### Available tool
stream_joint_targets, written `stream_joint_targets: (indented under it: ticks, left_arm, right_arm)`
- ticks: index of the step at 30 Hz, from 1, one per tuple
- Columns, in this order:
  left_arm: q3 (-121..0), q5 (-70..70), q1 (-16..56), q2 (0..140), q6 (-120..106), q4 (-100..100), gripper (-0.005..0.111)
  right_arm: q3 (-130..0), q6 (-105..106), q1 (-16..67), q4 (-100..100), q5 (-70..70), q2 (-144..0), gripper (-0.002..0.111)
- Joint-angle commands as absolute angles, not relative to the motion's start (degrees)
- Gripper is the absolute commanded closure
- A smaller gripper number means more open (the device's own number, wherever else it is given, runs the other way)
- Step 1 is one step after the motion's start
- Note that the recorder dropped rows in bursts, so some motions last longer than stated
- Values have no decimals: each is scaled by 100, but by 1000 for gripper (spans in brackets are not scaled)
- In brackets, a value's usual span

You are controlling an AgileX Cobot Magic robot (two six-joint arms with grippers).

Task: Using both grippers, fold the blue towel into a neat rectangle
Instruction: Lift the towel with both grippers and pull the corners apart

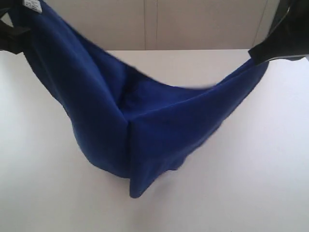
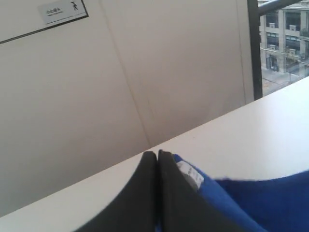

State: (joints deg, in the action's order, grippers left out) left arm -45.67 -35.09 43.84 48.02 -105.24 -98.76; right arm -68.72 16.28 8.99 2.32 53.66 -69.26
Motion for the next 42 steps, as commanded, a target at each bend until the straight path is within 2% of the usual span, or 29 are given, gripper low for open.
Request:
stream_joint_targets:
  ticks: [1,3,7,12,16,23,28,34,42]
  left_arm:
    - [-4390,-3825,4401,4732,-10712,-9995,107]
    - [-4260,-3841,4401,4742,-10989,-9995,107]
    - [-4245,-5071,4401,4731,-11422,-9995,107]
    - [-4245,-5376,4401,4731,-11422,-9995,107]
    - [-4245,-5702,4401,4731,-11422,-9995,107]
    - [-4245,-5327,4410,4264,-11196,-9995,107]
    - [-4245,-5267,4410,3710,-10723,-9995,107]
    - [-4245,-5133,4410,3492,-10684,-9995,107]
    - [-4245,-5180,4410,3612,-12139,-9995,107]
  right_arm:
    - [-6848,1209,855,-437,5400,-6741,108]
    - [-6848,986,855,-843,5530,-6741,108]
    - [-6848,-553,855,-2466,5711,-6741,108]
    - [-6848,-946,855,-2609,5711,-6626,108]
    - [-6848,-1111,855,-2684,5825,-5865,108]
    - [-6839,-1111,855,-2671,6351,-4798,108]
    - [-6428,-1111,855,-2528,6168,-4290,108]
    - [-5681,-1217,855,-2266,5656,-4240,108]
    - [-5376,-1346,855,-2175,5045,-4357,108]
